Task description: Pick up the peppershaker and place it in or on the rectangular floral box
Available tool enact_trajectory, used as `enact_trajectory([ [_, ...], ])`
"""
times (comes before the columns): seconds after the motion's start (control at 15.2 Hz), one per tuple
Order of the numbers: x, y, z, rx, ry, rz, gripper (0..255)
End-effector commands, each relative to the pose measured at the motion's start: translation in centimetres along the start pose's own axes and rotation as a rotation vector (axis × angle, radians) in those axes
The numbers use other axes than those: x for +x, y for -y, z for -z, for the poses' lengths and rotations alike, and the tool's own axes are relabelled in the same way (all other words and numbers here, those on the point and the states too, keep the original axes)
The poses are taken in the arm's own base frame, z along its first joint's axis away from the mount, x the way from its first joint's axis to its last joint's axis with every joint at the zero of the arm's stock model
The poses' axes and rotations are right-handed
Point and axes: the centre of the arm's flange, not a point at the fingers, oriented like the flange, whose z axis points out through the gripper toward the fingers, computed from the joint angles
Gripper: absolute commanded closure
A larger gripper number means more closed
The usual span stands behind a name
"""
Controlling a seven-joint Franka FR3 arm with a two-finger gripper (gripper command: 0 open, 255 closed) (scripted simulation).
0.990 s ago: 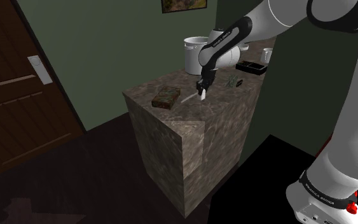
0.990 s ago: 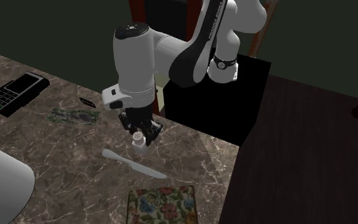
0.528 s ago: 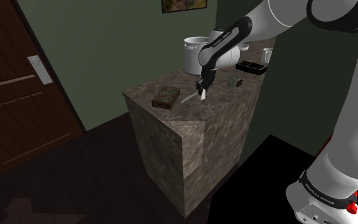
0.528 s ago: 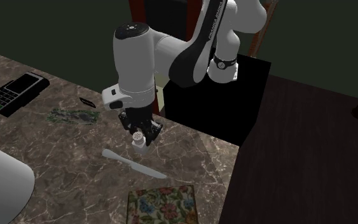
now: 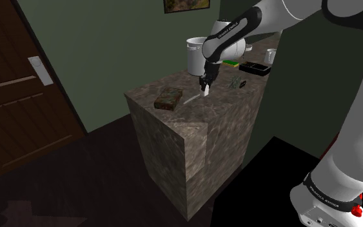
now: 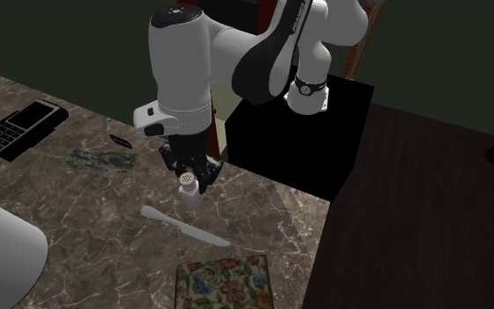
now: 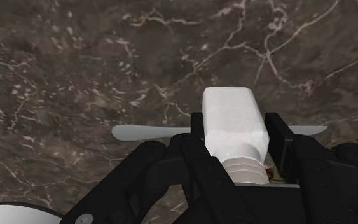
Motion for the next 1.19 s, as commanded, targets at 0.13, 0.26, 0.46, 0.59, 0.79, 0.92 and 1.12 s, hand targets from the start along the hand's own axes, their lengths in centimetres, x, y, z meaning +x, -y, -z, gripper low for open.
enact_trajectory([
  [0.13, 0.5, 0.0, 2.1, 0.0, 0.0, 0.0, 255],
  [0.26, 0.7, 0.0, 3.1, 0.0, 0.0, 0.0, 255],
  [0.46, 1.1, 0.1, 4.6, 0.0, 0.0, 0.0, 255],
  [0.59, 1.3, 0.1, 5.7, 0.0, 0.0, 0.0, 255],
  [0.79, 1.6, 0.1, 7.2, 0.0, 0.0, 0.0, 255],
  [0.92, 1.9, 0.1, 8.2, 0.0, 0.0, 0.0, 255],
  [1.12, 3.7, 2.0, 8.0, 0.0, 0.0, 0.0, 255],
])
